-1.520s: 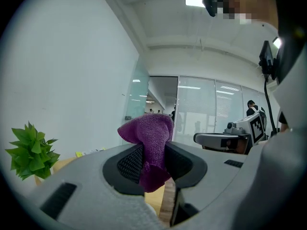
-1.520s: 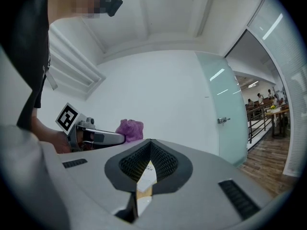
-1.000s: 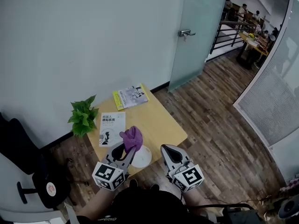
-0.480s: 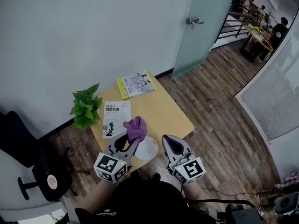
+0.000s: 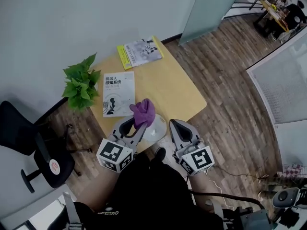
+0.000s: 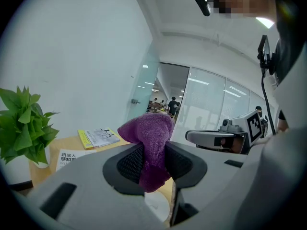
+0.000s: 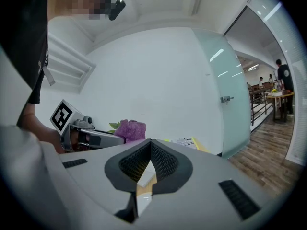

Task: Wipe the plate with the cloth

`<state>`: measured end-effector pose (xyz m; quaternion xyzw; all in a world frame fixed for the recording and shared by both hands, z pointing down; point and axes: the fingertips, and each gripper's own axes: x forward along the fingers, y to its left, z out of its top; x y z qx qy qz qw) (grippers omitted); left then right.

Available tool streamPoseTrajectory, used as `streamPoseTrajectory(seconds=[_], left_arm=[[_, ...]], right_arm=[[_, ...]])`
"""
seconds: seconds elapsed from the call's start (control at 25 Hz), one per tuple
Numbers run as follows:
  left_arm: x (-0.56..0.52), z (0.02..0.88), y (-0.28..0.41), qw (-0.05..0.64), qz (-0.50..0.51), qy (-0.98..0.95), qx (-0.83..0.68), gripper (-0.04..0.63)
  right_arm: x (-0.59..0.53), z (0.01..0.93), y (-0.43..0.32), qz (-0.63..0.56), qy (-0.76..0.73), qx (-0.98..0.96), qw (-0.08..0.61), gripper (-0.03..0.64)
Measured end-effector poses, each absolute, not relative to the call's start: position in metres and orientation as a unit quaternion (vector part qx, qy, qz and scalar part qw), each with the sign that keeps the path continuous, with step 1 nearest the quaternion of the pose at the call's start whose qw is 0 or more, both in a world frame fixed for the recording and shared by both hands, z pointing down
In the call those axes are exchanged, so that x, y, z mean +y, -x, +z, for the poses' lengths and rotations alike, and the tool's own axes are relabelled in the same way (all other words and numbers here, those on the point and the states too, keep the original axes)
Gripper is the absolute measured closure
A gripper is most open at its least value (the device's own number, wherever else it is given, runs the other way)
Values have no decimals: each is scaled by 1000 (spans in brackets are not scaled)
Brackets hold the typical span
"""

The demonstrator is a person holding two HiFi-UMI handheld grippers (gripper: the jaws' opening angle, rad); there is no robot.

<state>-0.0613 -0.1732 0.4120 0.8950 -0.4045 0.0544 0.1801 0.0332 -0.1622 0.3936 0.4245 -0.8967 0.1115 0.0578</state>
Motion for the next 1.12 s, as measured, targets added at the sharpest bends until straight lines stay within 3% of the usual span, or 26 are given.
streamPoseTrajectory(seconds=[0.72,1.12], left_arm=[[-162,519,62,272,117,-867,-401,476],[-183,609,68,239,295,-844,-378,476]], right_arm=[[-165,477,-24,191,-413,-887,82,617],[-165,481,-30,198,-418,-883,80,617]])
